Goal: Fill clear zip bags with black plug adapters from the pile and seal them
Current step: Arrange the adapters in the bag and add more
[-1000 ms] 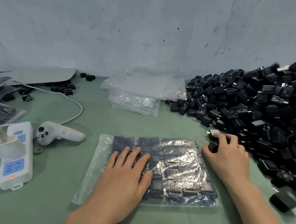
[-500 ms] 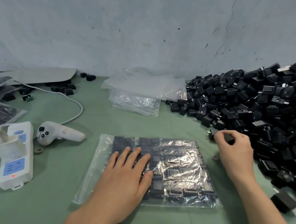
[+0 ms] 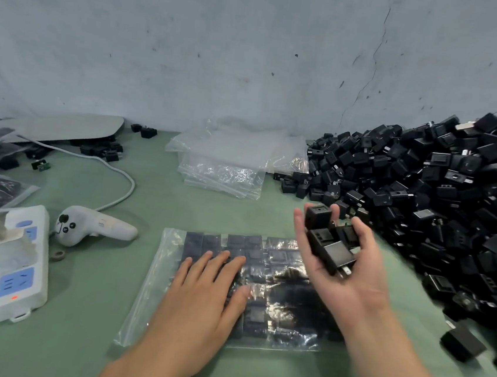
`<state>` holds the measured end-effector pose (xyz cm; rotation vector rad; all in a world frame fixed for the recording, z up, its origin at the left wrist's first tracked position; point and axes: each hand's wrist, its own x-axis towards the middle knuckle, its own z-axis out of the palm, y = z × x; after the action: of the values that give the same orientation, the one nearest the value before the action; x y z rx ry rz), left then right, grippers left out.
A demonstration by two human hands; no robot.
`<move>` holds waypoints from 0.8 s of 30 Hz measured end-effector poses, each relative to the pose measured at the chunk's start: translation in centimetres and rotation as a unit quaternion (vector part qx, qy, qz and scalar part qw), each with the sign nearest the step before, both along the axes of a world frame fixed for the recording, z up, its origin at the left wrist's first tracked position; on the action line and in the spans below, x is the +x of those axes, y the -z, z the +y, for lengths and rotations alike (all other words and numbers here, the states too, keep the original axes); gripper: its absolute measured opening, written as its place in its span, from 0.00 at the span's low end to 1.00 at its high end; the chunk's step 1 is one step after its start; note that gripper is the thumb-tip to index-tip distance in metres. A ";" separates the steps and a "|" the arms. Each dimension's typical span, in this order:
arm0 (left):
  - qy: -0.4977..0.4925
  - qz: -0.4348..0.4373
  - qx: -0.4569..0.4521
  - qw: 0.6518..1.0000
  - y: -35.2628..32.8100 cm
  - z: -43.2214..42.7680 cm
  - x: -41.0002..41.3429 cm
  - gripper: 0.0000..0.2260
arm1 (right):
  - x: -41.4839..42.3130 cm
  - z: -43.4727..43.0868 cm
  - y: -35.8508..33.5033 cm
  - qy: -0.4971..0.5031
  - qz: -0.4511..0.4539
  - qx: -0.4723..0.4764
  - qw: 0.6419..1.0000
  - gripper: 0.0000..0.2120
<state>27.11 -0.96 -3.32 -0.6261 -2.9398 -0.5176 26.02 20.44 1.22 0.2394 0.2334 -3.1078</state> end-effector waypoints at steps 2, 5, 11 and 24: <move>0.003 0.012 0.083 0.996 -0.6 -0.2 0.1 0.29 | 0.1 -1.0 0.1 -0.025 0.003 0.006 1.000 0.12; 0.008 0.047 0.185 0.982 -1.5 -0.3 0.3 0.21 | 0.0 -1.9 0.1 -0.047 0.004 0.004 0.999 0.13; 0.025 0.086 0.227 0.970 -2.4 0.3 0.8 0.16 | 0.0 -2.4 -0.3 -0.052 -0.016 0.021 0.998 0.12; 0.010 0.071 0.254 0.964 -2.6 -1.3 0.1 0.15 | -3.1 7.9 1.4 0.177 -0.234 0.719 0.630 0.12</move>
<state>27.16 -2.29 -0.71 -0.5913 -2.5109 -1.1248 22.89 28.39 -0.13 1.0927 2.7178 -2.0250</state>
